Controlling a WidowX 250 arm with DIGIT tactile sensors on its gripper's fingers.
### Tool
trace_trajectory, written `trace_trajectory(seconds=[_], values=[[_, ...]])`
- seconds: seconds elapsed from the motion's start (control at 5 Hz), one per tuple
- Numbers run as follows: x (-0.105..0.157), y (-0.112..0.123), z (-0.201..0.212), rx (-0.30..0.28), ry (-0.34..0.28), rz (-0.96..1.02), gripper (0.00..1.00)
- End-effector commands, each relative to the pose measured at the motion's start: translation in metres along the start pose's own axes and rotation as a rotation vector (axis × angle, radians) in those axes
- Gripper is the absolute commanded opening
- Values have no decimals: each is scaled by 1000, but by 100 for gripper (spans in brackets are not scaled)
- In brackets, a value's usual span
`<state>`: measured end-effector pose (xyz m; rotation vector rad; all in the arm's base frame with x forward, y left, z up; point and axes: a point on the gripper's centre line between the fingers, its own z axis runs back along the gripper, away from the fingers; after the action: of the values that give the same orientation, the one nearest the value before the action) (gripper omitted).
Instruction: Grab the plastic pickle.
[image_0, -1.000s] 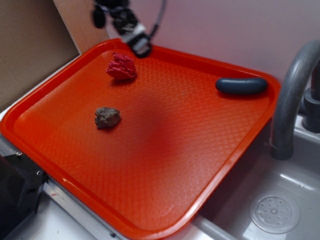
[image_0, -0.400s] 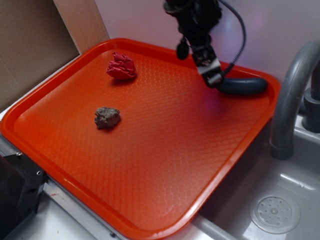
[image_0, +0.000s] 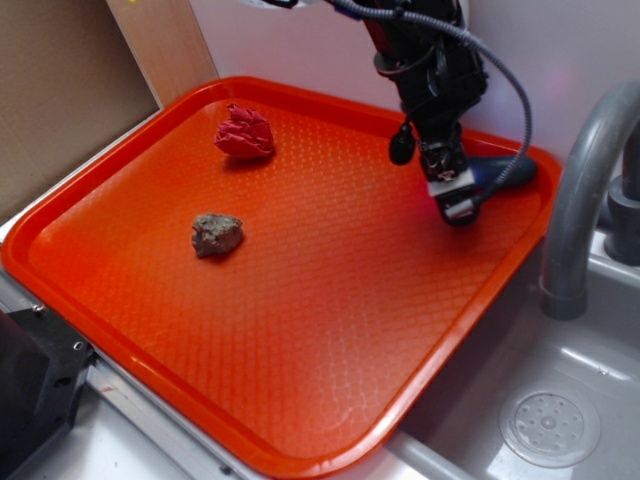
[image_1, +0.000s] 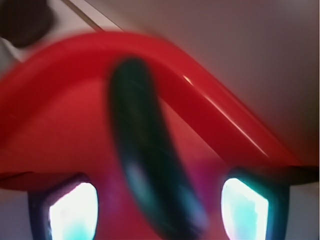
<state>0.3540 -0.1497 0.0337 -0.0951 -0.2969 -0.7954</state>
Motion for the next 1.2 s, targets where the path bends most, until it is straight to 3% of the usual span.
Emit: trace_trajectory(seconds=[0.0,0.2,0.4,0.6,0.8,1.0], values=[[20,3,-1,21,-40,-56,52],[18,2,0,44,-28,-28,0],[14,1,3,51,-14,-6,0],[1,8,34,138,164,154,0],[-24,10,95,178,271,392,0],[-48,4,148,198,275,579,0]])
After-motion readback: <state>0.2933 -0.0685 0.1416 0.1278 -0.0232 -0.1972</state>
